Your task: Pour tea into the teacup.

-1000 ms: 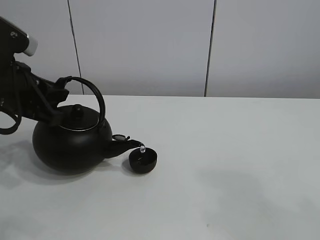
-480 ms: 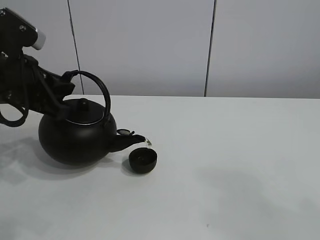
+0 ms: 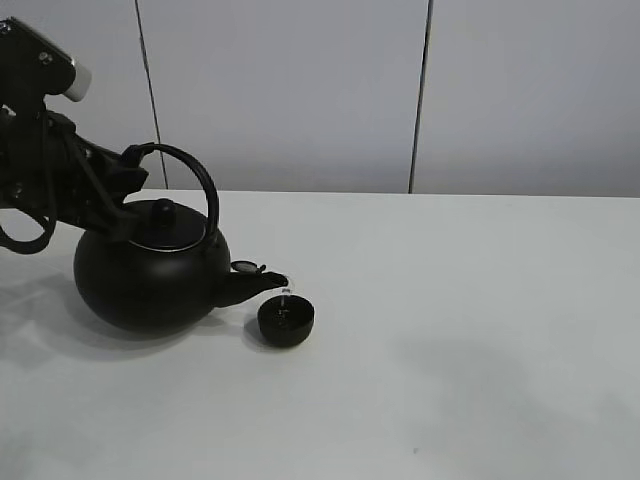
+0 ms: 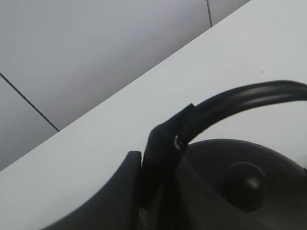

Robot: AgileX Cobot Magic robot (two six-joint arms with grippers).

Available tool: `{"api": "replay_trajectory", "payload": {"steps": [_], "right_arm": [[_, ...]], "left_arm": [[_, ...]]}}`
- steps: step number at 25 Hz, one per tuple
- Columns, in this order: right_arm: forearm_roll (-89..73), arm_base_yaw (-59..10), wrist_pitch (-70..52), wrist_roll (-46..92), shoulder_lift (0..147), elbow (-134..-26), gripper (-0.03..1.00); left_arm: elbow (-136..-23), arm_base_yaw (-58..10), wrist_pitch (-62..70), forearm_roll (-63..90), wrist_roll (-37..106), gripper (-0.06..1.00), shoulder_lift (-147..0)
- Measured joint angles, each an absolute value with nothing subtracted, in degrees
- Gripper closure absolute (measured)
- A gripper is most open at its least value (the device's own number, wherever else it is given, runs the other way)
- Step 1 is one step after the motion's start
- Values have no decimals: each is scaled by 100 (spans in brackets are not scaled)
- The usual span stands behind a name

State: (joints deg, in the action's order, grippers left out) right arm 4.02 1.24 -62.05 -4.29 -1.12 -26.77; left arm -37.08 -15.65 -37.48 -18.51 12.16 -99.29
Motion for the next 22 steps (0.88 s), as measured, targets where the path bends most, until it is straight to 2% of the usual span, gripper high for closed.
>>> {"api": "replay_trajectory", "payload": {"steps": [22], "right_arm": [[402, 124, -6205, -429, -112, -2677, 43]], "left_arm": [[-3708, -1565, -3707, -1851, 1194, 82, -9929]]}}
